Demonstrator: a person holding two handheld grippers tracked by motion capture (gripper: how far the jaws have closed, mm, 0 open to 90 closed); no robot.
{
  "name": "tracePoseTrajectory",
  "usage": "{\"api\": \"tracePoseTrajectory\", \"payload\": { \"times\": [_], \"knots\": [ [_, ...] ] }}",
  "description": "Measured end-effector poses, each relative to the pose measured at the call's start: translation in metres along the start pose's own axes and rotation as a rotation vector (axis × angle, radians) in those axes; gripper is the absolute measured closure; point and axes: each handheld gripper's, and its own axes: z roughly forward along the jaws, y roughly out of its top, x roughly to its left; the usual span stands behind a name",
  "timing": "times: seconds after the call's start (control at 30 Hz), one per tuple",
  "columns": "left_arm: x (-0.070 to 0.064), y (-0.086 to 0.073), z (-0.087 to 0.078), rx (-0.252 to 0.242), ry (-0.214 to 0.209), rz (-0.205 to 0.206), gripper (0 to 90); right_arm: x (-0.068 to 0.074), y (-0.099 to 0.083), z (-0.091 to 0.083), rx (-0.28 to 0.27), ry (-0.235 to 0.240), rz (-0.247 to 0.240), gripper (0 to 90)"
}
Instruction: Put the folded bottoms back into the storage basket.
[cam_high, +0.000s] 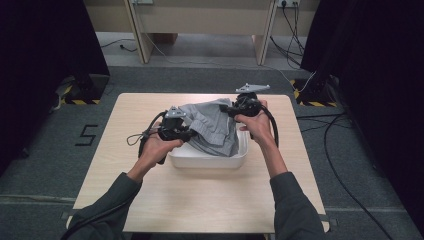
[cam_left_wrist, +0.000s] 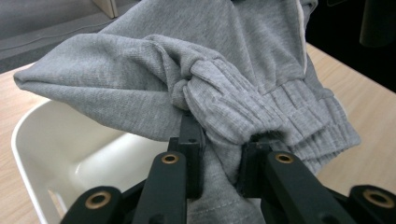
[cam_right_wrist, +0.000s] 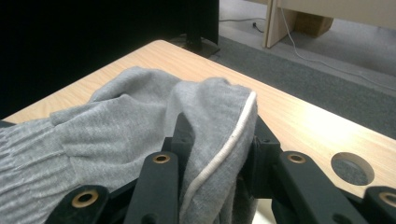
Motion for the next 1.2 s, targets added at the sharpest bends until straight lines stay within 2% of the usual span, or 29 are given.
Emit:
{"api": "tracePoseTrajectory", "payload": {
  "times": [0.1,0.33,0.47,0.7,0.83,1.03,1.2],
  "knots": [
    [0.005,-0.002,0.005,0.011,0.008,-0.016,75.5,-0.003,-0.002,0.009,0.012,-0.004,0.009,70.6],
    [0.01,-0.008,0.014,0.033,0.019,-0.021,75.4,-0.008,-0.007,0.025,0.042,-0.017,0.012,70.6],
    [0.01,-0.011,0.018,0.045,0.018,-0.023,75.4,-0.008,-0.01,0.029,0.055,-0.019,0.008,70.6],
    [0.007,-0.016,0.023,0.069,0.019,-0.008,75.3,-0.011,-0.022,0.034,0.082,-0.022,0.039,70.5],
    [0.006,-0.022,0.029,0.086,0.021,-0.005,75.2,-0.012,-0.028,0.037,0.095,-0.023,0.041,70.5],
    [0.005,-0.031,0.035,0.119,0.023,-0.002,74.9,-0.012,-0.036,0.043,0.155,-0.037,0.057,70.4],
    [0.006,-0.036,0.039,0.145,0.027,0.006,74.7,-0.011,-0.039,0.047,0.189,-0.049,0.046,70.3]
  ]
}}
